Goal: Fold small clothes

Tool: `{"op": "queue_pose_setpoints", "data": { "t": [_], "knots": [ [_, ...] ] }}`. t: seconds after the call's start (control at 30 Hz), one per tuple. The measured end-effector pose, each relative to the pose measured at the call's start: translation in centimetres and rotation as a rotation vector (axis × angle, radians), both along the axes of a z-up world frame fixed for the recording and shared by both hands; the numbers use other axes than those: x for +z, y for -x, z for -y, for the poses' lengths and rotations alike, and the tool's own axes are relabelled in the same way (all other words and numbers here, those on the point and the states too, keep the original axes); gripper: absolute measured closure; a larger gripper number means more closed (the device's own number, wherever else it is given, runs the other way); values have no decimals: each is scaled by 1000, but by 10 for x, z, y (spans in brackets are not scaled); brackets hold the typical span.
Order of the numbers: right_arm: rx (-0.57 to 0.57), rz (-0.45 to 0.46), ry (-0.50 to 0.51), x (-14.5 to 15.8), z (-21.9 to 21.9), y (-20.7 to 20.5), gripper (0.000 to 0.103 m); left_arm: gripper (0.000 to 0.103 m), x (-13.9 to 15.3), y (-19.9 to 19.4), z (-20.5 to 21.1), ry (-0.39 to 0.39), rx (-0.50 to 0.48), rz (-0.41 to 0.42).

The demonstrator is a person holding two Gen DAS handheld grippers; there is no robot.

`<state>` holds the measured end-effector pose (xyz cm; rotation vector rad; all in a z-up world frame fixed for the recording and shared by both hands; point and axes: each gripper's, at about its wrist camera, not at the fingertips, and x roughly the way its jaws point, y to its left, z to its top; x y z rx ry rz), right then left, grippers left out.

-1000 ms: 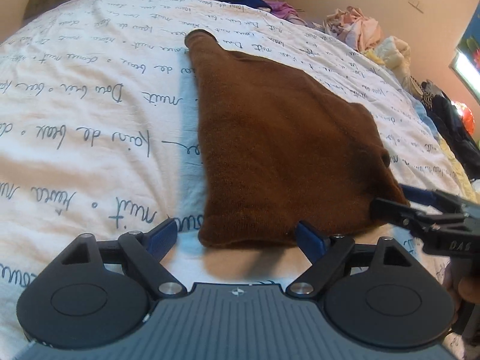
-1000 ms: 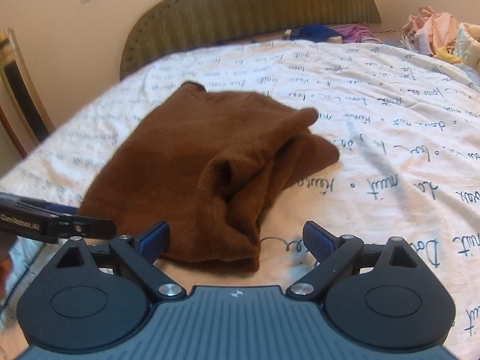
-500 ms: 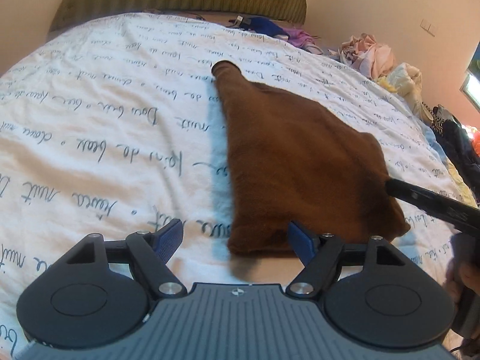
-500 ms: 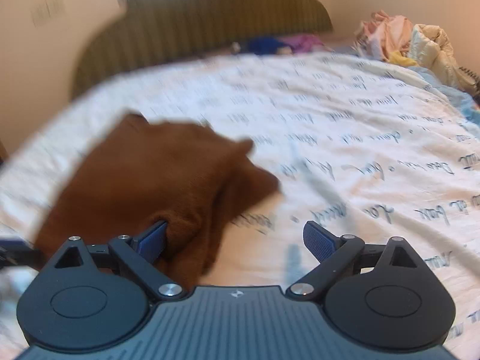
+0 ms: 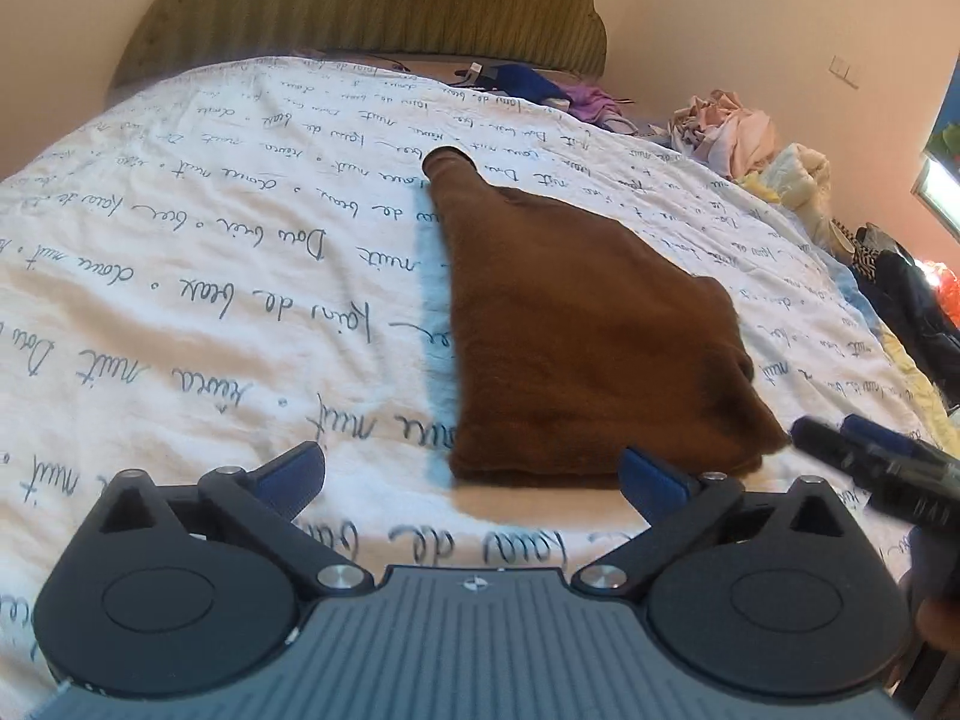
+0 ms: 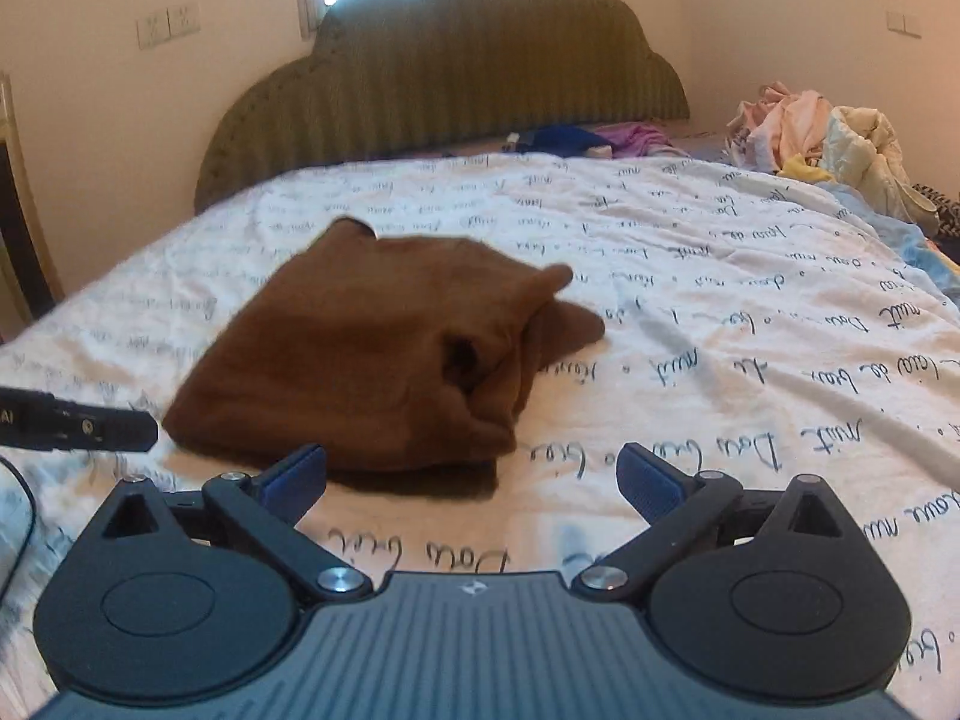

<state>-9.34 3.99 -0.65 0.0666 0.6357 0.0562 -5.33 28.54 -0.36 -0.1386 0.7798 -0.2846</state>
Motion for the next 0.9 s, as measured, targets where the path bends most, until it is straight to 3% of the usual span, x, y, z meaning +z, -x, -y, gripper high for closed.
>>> {"op": "queue_pose_setpoints", "data": {
  "t": [0.17, 0.33, 0.57, 0.9],
  "knots": [
    [-33, -127, 19, -25, -18, -14, 0, 0, -25, 10, 13, -35, -6, -36],
    [-50, -148, -12, -31, -18, -20, 0, 0, -36, 10, 20, -38, -2, -31],
    [-76, -144, 40, -37, -27, -23, 0, 0, -49, 18, 39, -155, -12, 58],
    [-94, -118, 44, -39, -29, -19, 0, 0, -50, 21, 38, -144, 2, 79]
  ]
}}
